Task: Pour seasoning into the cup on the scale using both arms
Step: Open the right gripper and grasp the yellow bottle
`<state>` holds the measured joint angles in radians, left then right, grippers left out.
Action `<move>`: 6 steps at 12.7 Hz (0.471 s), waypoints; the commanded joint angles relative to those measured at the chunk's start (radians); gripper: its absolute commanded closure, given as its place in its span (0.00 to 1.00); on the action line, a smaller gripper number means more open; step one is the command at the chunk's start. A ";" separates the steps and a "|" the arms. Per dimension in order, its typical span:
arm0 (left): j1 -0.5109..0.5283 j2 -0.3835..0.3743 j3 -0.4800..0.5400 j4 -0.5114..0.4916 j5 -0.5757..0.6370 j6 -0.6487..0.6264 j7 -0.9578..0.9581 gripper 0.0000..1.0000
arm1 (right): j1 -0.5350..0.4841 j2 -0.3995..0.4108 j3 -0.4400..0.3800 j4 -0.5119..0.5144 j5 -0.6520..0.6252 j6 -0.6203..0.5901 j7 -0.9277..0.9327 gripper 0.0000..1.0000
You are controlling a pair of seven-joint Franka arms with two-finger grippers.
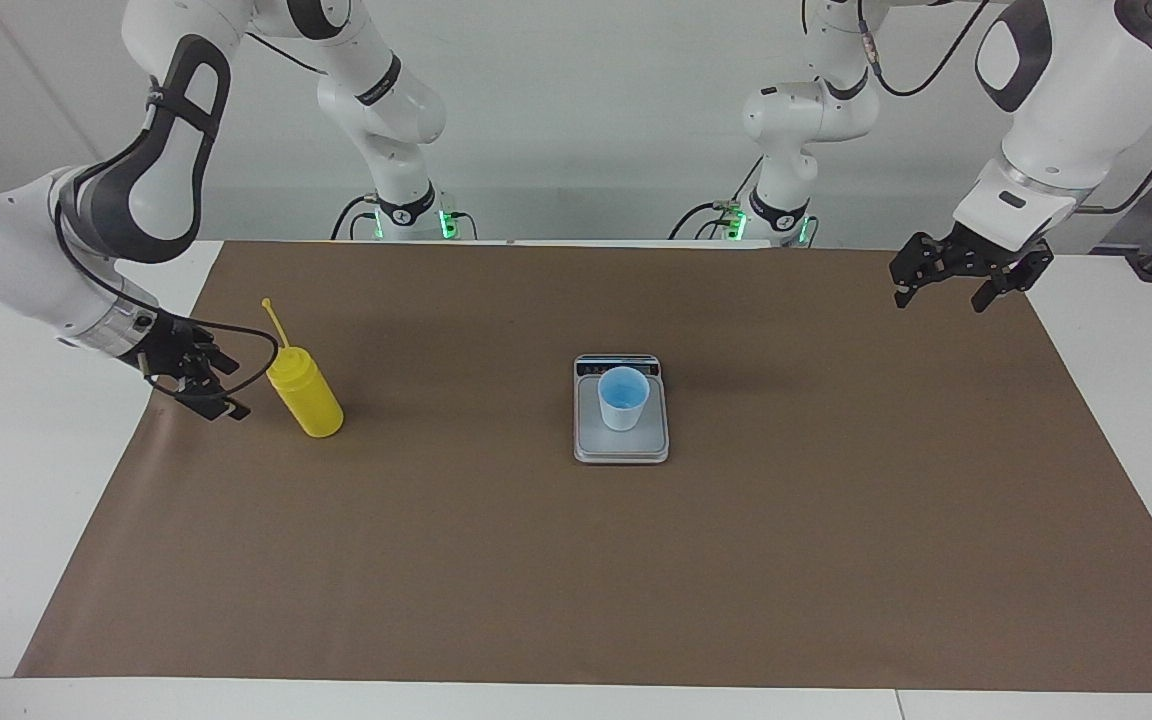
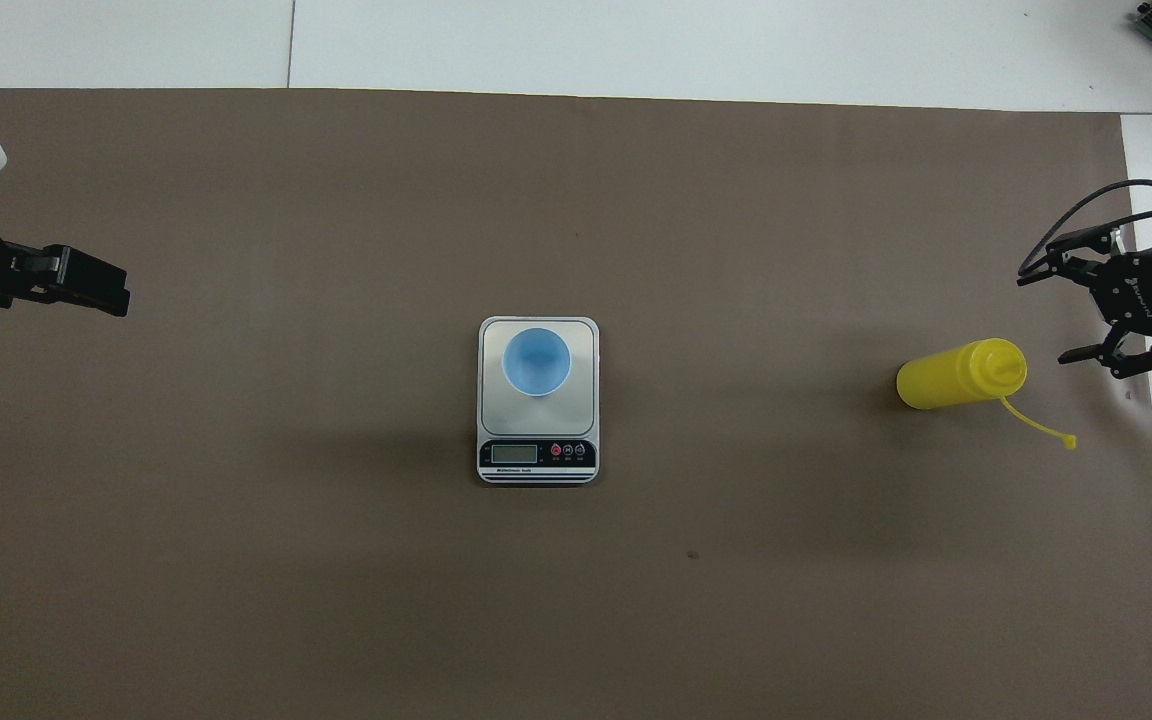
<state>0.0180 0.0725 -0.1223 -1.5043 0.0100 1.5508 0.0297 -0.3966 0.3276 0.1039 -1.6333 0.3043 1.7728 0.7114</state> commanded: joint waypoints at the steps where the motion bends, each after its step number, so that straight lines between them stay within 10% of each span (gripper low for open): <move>1: 0.008 -0.086 -0.002 -0.121 0.007 0.063 0.003 0.00 | -0.022 0.074 0.011 0.029 0.035 -0.006 0.046 0.00; 6: 0.011 -0.077 -0.002 -0.096 -0.012 0.064 -0.036 0.00 | -0.036 0.114 0.011 -0.019 0.111 -0.041 0.059 0.00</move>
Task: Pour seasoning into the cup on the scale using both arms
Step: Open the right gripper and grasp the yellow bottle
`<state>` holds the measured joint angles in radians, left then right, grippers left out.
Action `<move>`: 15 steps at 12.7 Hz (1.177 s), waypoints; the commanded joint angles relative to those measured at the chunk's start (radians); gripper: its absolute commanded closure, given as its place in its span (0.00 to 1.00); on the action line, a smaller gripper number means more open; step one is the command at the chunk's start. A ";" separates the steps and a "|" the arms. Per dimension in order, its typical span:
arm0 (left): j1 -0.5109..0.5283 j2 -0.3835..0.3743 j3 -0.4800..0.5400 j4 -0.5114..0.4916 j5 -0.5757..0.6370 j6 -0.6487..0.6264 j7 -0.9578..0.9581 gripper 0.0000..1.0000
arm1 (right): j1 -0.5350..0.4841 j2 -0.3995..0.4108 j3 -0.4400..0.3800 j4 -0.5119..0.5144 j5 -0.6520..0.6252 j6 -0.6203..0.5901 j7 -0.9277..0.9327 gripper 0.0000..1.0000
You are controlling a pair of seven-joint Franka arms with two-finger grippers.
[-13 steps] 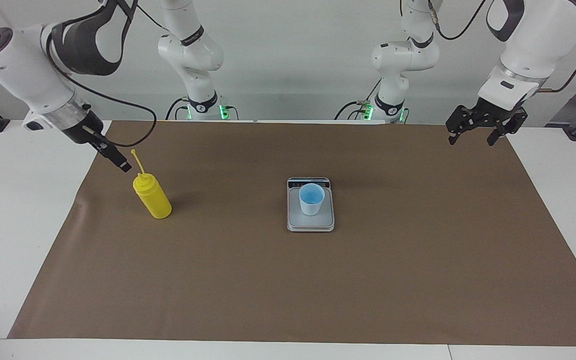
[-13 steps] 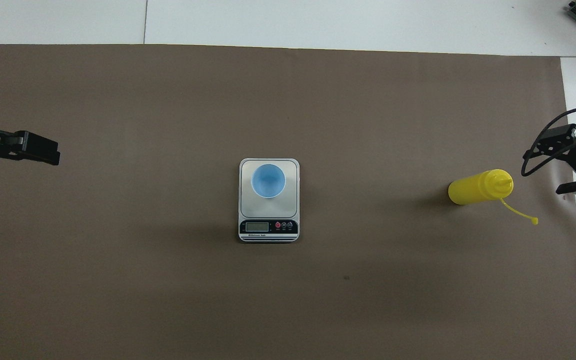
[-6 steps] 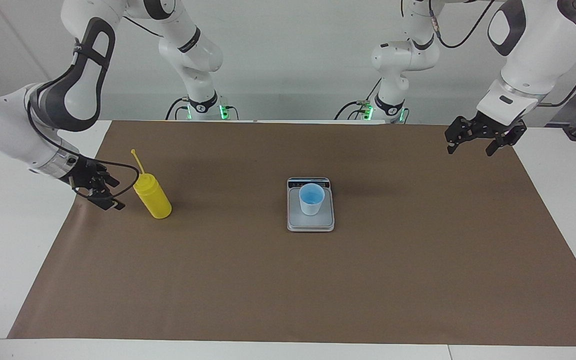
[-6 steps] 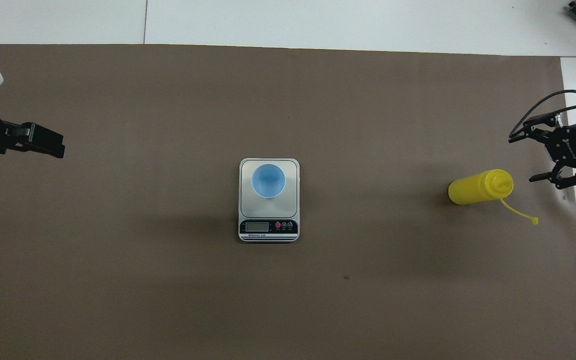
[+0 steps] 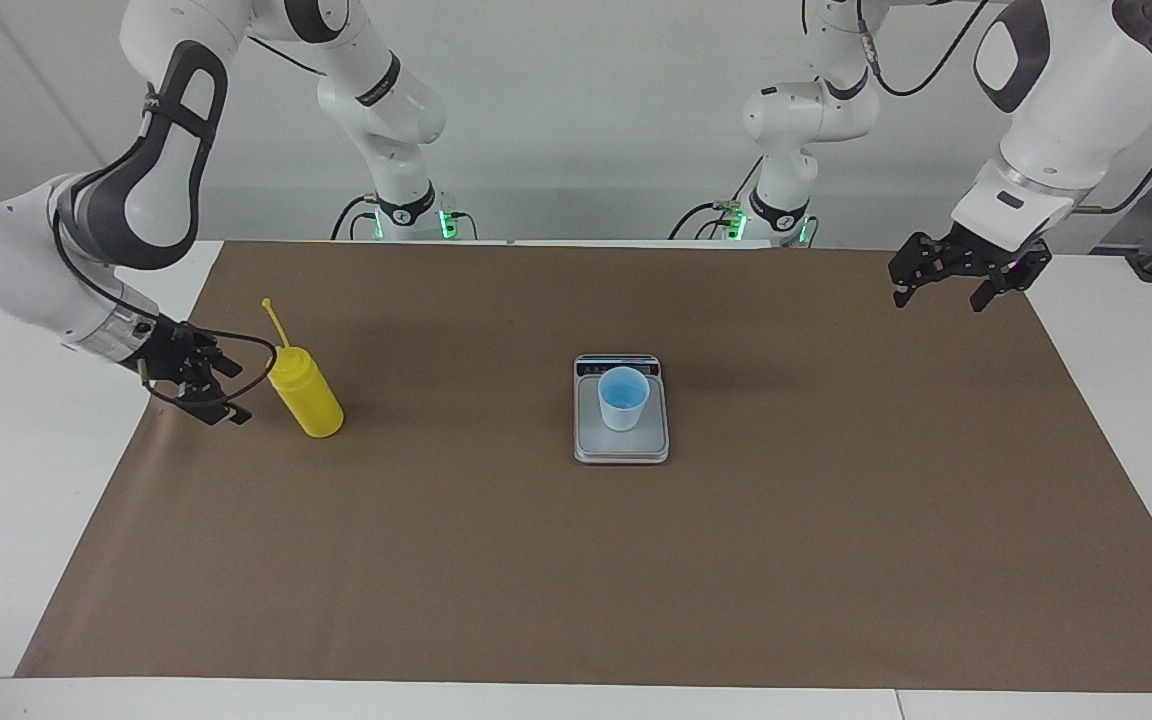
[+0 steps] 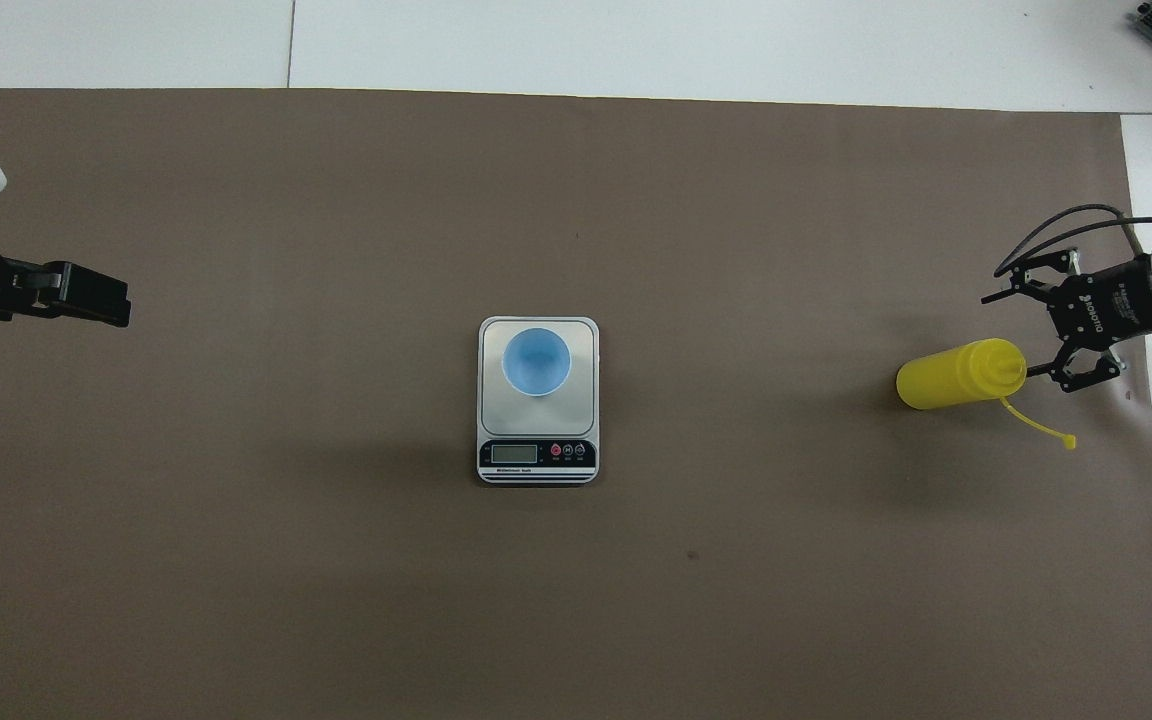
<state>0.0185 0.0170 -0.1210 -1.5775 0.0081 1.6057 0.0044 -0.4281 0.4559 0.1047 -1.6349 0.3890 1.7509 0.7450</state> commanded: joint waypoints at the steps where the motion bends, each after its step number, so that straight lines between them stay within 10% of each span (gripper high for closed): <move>1: 0.011 -0.020 -0.003 -0.016 -0.010 0.010 -0.010 0.00 | -0.005 -0.016 0.012 -0.020 0.028 -0.037 0.034 0.00; 15: 0.029 0.015 -0.003 0.035 0.016 -0.045 0.016 0.00 | -0.005 -0.059 0.012 -0.121 0.146 -0.123 0.057 0.00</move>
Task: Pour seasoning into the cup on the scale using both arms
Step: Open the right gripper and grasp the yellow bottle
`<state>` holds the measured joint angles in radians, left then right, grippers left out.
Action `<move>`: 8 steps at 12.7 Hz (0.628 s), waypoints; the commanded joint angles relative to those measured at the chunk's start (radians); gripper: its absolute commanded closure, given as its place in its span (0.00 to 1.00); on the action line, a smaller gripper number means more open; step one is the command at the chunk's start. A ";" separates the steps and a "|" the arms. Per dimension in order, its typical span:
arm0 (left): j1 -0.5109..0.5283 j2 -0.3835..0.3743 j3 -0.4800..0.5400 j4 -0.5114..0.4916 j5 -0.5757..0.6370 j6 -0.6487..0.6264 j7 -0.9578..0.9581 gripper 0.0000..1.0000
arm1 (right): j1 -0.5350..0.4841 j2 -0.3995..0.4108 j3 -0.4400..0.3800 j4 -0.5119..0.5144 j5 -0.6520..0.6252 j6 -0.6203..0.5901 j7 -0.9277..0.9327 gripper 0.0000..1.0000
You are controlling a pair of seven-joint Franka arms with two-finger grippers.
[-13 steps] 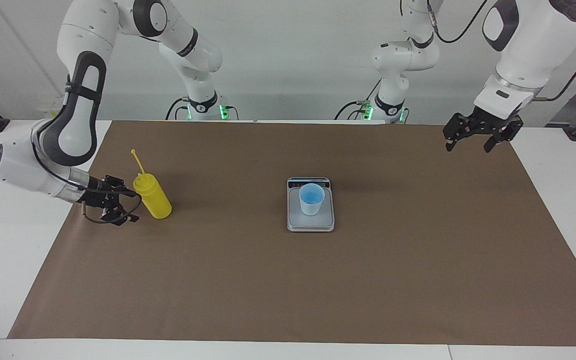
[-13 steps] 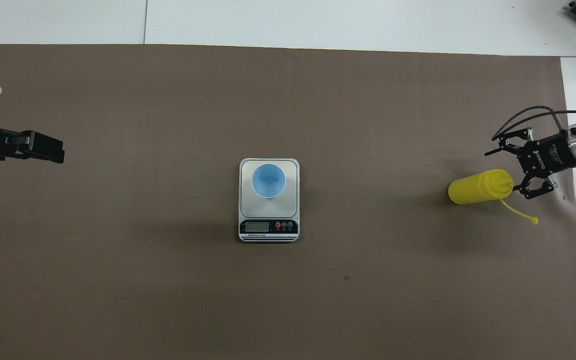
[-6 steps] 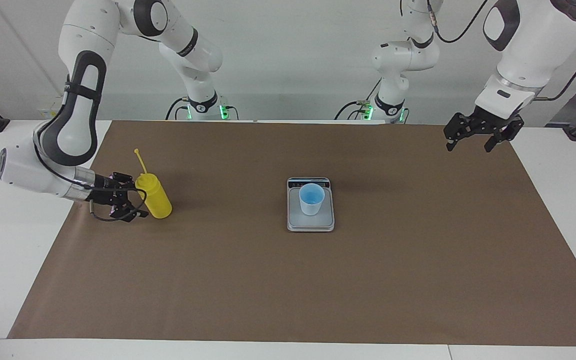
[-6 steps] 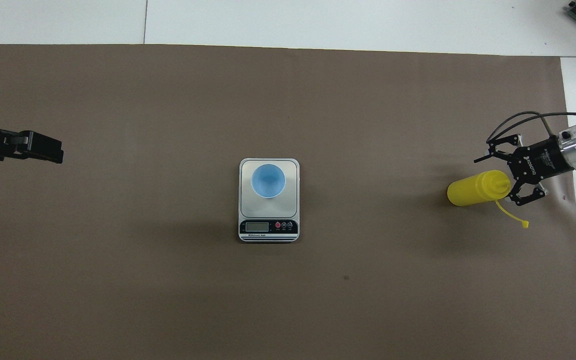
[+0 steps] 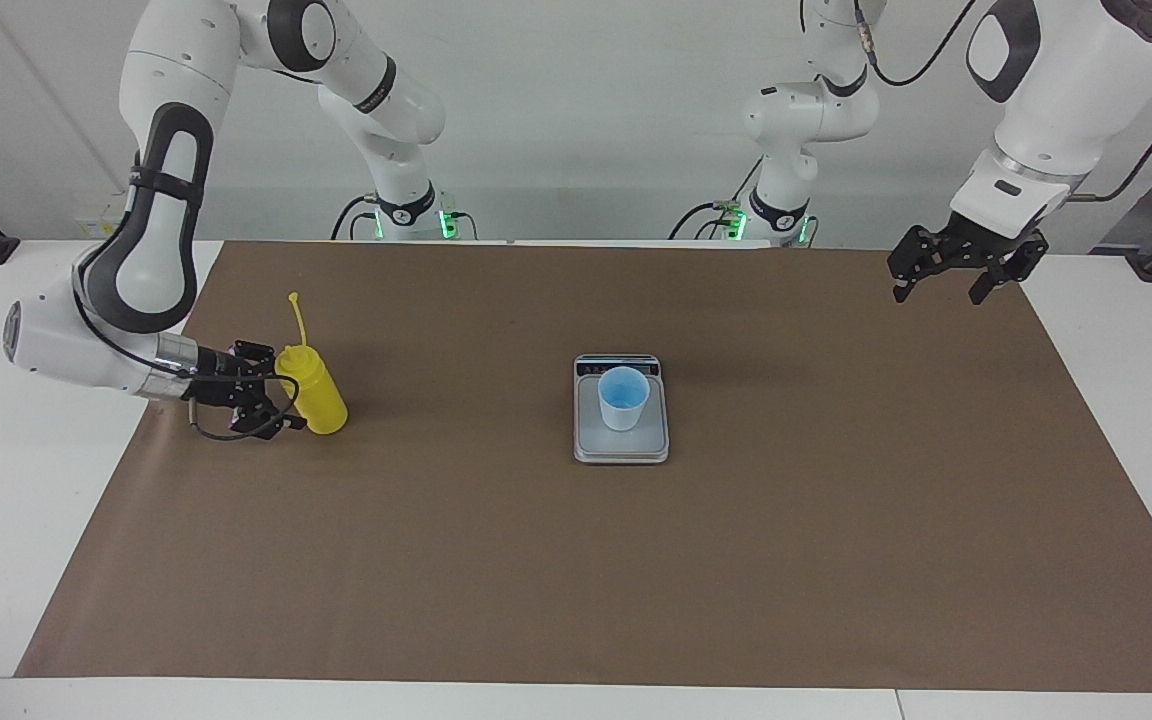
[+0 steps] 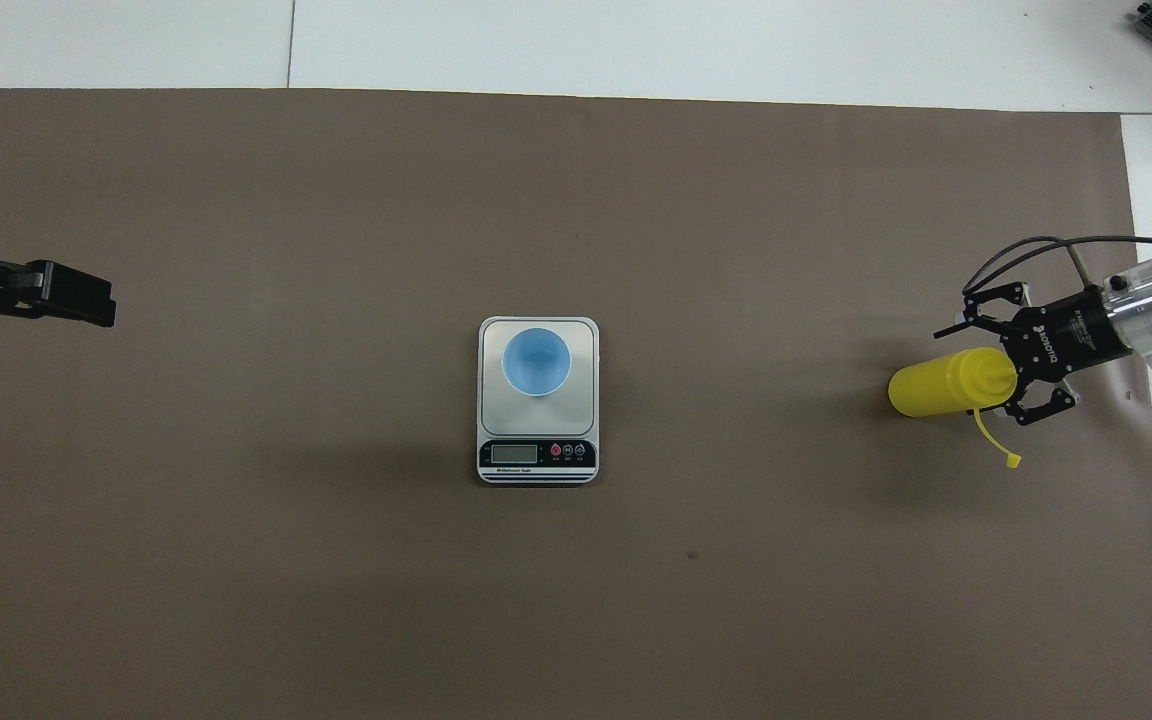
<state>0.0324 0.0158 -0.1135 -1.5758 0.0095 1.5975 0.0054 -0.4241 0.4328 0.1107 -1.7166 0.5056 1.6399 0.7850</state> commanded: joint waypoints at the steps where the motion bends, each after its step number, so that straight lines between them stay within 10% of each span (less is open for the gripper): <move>1: 0.014 0.044 -0.014 0.074 0.029 -0.069 0.016 0.00 | -0.009 -0.035 0.006 -0.044 0.031 -0.012 0.017 0.00; 3: 0.015 0.043 -0.011 0.073 0.024 -0.059 0.031 0.00 | -0.009 -0.037 0.006 -0.044 0.037 -0.025 0.031 0.00; 4: 0.017 0.038 -0.011 0.060 0.023 -0.056 0.057 0.00 | -0.010 -0.042 0.006 -0.044 0.060 -0.043 0.031 0.18; 6: 0.029 0.035 -0.011 0.056 0.023 -0.050 0.090 0.00 | -0.018 -0.042 0.004 -0.043 0.096 -0.052 0.030 0.96; 8: 0.027 0.030 -0.011 0.048 0.023 -0.051 0.085 0.00 | -0.016 -0.051 0.001 -0.038 0.096 -0.042 0.030 1.00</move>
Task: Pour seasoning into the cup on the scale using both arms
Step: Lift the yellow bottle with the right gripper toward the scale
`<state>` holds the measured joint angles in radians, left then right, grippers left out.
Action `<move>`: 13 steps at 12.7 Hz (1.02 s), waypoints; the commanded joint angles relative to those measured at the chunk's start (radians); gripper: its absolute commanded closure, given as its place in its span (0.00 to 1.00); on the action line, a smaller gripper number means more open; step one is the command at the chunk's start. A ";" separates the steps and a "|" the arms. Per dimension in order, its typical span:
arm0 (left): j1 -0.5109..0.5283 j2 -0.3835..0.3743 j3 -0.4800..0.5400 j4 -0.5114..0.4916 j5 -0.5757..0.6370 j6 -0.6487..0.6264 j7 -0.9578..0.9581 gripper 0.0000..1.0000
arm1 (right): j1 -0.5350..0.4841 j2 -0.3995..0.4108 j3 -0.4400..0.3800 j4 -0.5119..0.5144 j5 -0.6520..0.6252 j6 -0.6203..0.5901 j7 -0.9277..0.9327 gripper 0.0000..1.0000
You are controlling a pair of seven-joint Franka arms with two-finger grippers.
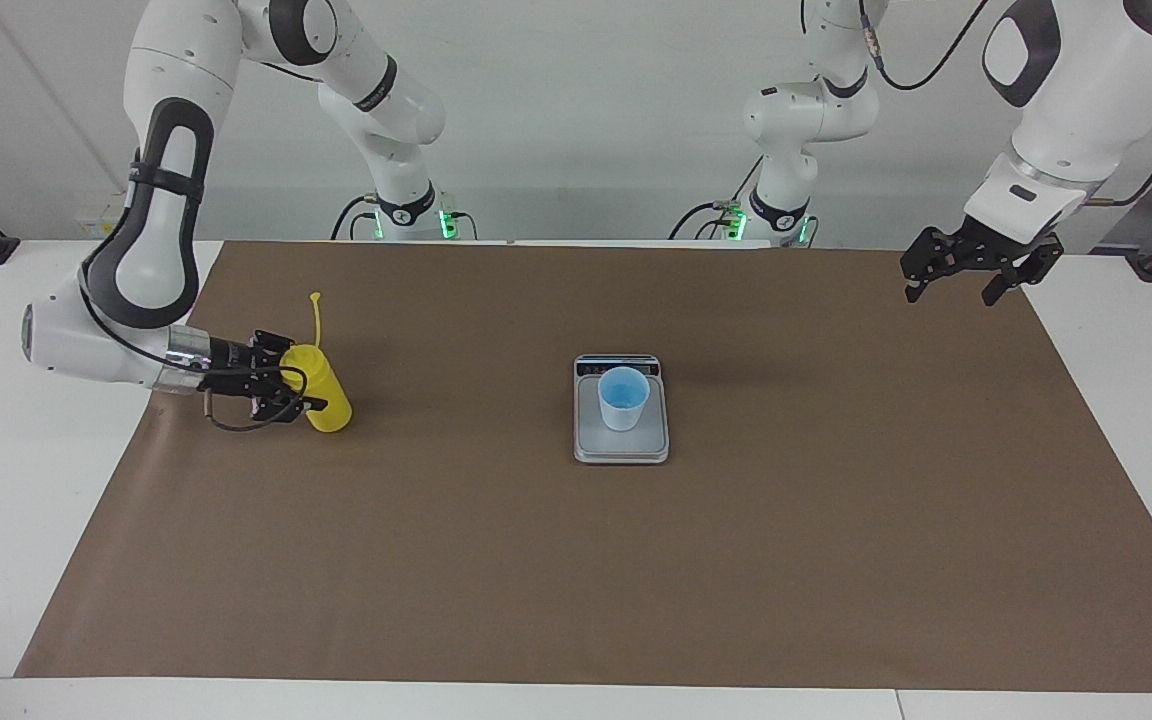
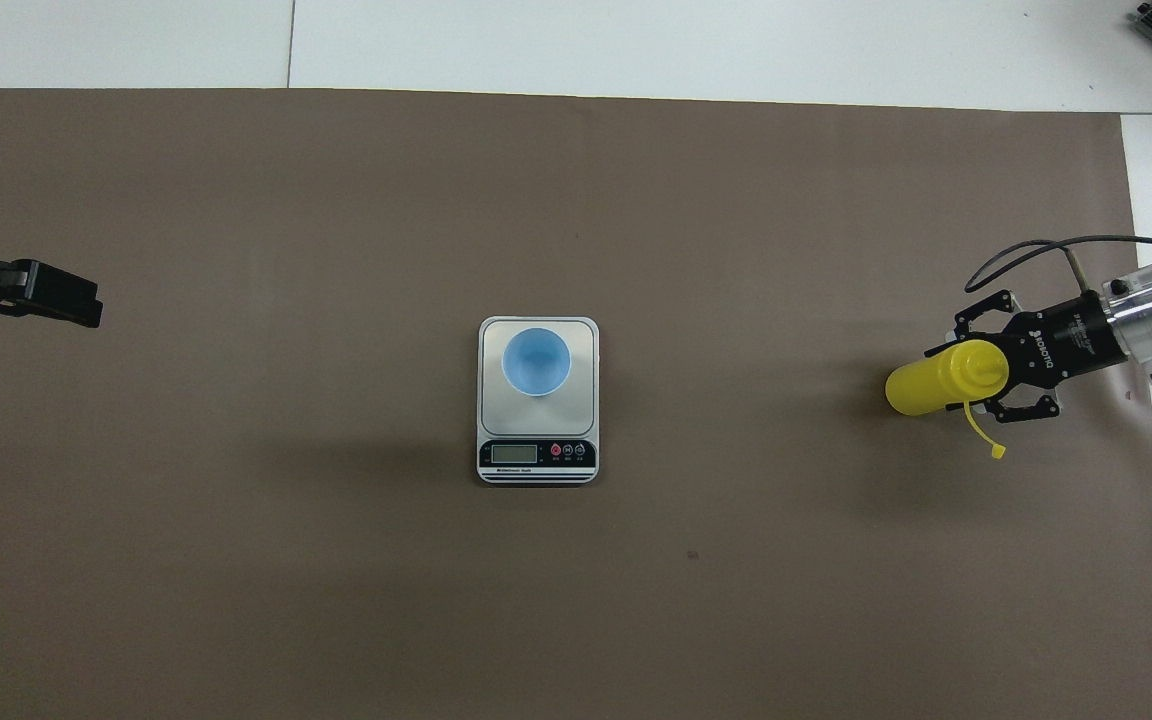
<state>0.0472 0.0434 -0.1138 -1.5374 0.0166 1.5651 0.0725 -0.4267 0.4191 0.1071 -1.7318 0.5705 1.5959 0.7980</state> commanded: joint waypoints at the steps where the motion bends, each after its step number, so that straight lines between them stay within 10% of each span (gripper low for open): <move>1: 0.013 -0.005 -0.010 0.004 0.016 -0.019 0.012 0.00 | -0.012 -0.052 0.003 -0.020 0.028 0.010 0.021 1.00; 13: 0.016 -0.007 -0.010 -0.009 -0.030 0.007 -0.045 0.00 | 0.350 -0.181 0.005 0.014 -0.156 0.174 0.538 1.00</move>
<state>0.0480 0.0434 -0.1159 -1.5378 0.0017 1.5651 0.0395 -0.1213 0.2515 0.1120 -1.7239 0.4646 1.7369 1.2586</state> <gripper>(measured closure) 0.000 0.432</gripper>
